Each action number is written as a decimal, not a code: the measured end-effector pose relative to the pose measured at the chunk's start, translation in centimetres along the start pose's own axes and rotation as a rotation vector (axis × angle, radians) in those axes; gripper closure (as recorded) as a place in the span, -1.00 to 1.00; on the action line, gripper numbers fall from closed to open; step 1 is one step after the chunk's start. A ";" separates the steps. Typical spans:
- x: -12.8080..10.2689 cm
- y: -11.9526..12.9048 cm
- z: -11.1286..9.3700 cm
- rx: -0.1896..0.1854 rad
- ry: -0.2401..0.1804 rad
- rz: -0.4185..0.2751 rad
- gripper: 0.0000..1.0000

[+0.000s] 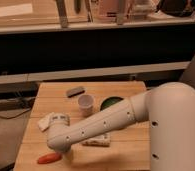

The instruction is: Place the pepper in the ceramic cup

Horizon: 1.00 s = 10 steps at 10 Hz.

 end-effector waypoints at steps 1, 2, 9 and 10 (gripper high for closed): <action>-0.2 0.1 0.2 0.010 -0.014 0.024 -0.60; -0.2 0.1 0.3 0.021 -0.031 0.044 -0.60; 0.3 0.6 1.7 0.026 -0.165 0.150 -0.60; 0.2 0.5 1.8 0.024 -0.173 0.159 -0.60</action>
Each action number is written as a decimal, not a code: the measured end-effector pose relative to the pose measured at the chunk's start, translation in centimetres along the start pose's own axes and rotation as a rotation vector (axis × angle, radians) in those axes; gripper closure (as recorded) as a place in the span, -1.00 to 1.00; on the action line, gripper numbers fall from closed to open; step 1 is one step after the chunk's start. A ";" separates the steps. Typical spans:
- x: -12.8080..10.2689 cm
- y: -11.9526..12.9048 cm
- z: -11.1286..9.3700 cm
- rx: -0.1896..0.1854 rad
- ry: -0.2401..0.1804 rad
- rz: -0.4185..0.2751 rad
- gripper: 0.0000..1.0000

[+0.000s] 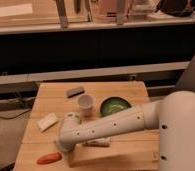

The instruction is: Place the pepper in the ceramic cup

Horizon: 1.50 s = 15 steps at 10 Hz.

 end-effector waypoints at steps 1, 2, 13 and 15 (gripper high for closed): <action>-0.1 0.0 0.1 -0.009 -0.008 0.013 -0.60; -0.2 0.0 0.3 -0.019 -0.015 0.022 -0.60; -4.2 -1.3 2.6 -0.082 -0.063 0.020 -0.20; -4.0 -1.5 2.5 -0.073 -0.061 0.015 0.24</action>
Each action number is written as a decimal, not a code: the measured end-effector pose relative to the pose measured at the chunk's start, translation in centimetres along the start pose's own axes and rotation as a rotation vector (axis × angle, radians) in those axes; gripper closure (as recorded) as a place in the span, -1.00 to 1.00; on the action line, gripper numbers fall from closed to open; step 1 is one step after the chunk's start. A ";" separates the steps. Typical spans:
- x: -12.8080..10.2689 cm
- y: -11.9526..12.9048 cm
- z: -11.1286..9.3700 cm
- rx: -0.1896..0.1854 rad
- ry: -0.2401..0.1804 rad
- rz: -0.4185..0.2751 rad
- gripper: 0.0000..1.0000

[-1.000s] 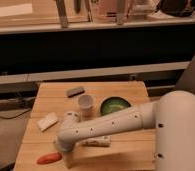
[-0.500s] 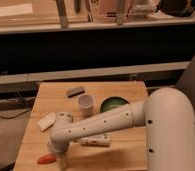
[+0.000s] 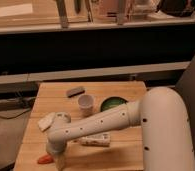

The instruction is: Place the pepper in the ceramic cup

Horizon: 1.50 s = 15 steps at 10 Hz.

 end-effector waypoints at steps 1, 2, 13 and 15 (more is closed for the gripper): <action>0.0 0.0 -0.1 0.002 -0.001 -0.001 0.40; 0.0 0.0 -0.2 0.001 0.000 -0.002 0.64; -1.4 -0.7 -5.4 0.102 -0.018 -0.047 1.00; -1.5 -0.9 -6.5 0.133 -0.026 -0.049 1.00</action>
